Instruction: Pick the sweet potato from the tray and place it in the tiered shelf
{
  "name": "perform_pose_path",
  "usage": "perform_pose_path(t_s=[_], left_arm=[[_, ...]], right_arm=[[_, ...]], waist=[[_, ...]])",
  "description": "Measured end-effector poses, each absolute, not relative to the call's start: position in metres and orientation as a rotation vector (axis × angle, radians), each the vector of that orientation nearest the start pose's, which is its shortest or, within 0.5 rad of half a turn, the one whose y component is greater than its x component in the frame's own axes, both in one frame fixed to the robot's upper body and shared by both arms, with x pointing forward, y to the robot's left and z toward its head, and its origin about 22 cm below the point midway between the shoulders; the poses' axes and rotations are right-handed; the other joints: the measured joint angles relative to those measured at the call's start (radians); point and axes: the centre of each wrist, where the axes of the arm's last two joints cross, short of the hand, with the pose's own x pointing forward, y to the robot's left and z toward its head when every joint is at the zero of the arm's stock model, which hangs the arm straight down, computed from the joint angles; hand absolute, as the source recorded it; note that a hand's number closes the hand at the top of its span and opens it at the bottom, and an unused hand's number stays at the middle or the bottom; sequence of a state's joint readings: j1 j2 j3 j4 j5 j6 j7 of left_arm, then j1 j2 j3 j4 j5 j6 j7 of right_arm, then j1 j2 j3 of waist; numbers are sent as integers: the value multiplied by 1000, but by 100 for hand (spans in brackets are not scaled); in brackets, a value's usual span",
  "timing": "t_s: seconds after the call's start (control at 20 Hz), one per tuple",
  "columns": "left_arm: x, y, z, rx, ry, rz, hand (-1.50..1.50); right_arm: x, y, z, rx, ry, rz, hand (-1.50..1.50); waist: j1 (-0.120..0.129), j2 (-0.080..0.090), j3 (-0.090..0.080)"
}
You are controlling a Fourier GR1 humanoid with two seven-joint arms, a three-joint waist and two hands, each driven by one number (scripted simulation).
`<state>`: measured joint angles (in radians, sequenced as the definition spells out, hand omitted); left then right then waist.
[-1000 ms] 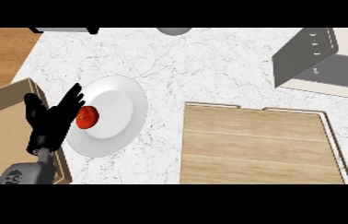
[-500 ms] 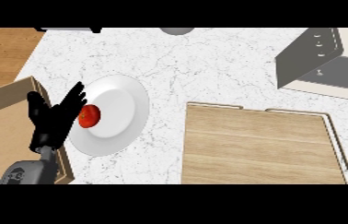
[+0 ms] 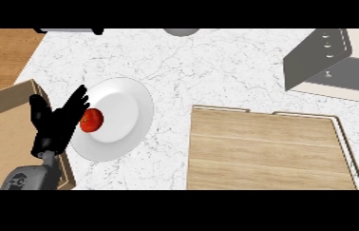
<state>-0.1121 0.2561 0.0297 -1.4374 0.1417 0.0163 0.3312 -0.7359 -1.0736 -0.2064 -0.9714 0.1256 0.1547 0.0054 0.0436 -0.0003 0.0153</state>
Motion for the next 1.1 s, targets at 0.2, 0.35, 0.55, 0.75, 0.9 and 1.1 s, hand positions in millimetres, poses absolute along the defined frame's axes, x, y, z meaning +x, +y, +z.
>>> perform_pose_path(t_s=[0.2,0.35,0.55,0.75,0.9,1.1], left_arm=[[270,291,12,127,-1213,-44,0],[269,292,11,131,-1218,-42,0],[267,294,12,124,-1220,-36,0],[267,293,12,126,-1222,-36,0],[265,295,11,124,-1221,-32,0],[264,296,11,125,-1219,-26,0]], right_arm=[[329,-482,304,-1041,-1652,457,150],[334,-486,300,-1028,-1666,462,150],[336,-492,302,-1054,-1650,505,150],[343,-491,307,-1010,-1671,392,-150],[347,-492,307,-952,-1700,276,-150],[348,-498,309,-850,-1744,148,-150]], waist=[[-5,-3,3],[-8,-4,3],[-9,-3,2],[-11,-4,0],[-15,-5,0],[-17,-5,0]])
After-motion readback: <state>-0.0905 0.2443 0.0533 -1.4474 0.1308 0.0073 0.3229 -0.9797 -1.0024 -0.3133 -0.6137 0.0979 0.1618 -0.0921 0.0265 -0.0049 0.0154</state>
